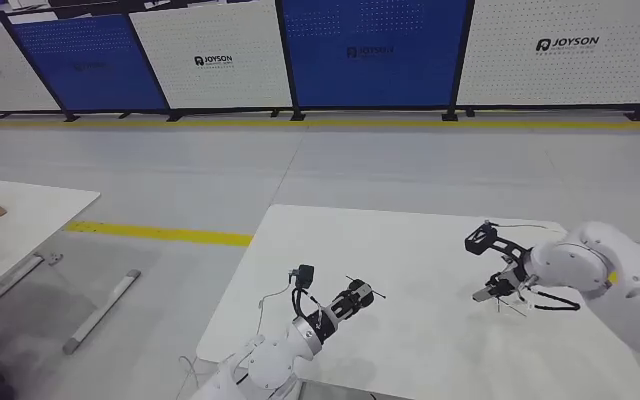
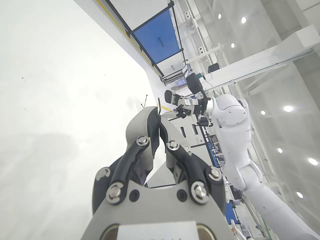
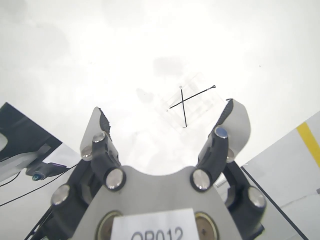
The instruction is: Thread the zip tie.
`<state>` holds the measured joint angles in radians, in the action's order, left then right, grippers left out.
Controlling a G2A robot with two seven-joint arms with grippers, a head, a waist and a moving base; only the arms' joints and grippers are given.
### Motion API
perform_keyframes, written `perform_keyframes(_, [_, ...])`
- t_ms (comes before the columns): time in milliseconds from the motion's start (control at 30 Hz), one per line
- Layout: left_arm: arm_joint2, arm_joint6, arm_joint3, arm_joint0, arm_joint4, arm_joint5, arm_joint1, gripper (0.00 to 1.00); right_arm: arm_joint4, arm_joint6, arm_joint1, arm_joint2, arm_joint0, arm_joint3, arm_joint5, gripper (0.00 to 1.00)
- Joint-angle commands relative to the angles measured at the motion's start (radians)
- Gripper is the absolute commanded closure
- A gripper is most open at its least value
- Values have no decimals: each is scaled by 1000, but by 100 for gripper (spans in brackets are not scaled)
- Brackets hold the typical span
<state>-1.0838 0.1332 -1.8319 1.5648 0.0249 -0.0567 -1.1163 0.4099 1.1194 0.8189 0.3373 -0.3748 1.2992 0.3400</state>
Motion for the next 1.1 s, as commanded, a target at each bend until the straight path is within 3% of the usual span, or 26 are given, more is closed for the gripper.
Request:
perform_keyframes(0, [0,0,0,0,0,0,0,100,22,-12,-7,-37,11,22,0,0])
perform_keyframes(100, [0,0,0,0,0,0,0,100,51,-16,-11,-104,45,25,0,0])
perform_keyframes(200, [0,0,0,0,0,0,0,100,28,-54,-6,-154,78,-21,0,0])
perform_keyframes(500, [0,0,0,0,0,0,0,100,35,-74,-8,-147,71,-31,0,0])
perform_keyframes(733, [0,0,0,0,0,0,0,100,18,-72,-34,-111,77,-74,0,0])
perform_keyframes(767, [0,0,0,0,0,0,0,100,14,-58,-33,-113,78,-74,0,10])
perform_keyframes(800, [0,0,0,0,0,0,0,100,8,-44,-31,-115,80,-77,0,29])
perform_keyframes(833, [0,0,0,0,0,0,0,100,2,-22,-25,-120,85,-87,0,35])
perform_keyframes(867, [0,0,0,0,0,0,0,100,-1,-15,-19,-123,88,-96,0,51])
perform_keyframes(1067, [0,0,0,0,0,0,0,100,-15,-5,25,-147,104,-170,0,73])
